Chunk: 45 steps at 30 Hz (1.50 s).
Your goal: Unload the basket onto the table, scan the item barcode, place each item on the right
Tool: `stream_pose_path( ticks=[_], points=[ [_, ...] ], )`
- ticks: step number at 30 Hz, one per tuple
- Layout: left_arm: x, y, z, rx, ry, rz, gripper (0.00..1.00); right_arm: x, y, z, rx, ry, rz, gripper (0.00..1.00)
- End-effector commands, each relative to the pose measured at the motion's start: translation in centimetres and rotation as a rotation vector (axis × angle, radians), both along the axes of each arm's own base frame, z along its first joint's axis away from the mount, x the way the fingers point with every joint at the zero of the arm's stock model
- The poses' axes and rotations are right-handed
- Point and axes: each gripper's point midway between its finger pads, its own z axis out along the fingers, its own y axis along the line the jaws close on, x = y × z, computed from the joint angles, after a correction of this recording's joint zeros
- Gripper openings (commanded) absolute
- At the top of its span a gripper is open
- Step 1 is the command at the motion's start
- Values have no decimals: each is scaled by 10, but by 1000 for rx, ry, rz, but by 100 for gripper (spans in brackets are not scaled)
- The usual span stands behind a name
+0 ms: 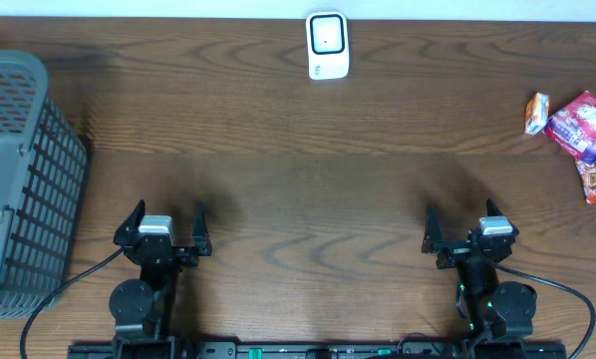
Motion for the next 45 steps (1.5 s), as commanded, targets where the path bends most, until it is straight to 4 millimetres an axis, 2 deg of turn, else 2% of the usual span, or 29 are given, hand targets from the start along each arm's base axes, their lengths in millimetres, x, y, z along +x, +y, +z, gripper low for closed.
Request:
stream_pose_path(
  ticks=[1,45],
  points=[
    [-1,0,-15,15,49,-3,98,0,-1,0,0,-2,-2,99],
    [-1,4,-15,-39,53,29,98,0,-1,0,0,-2,-2,99]
  ],
)
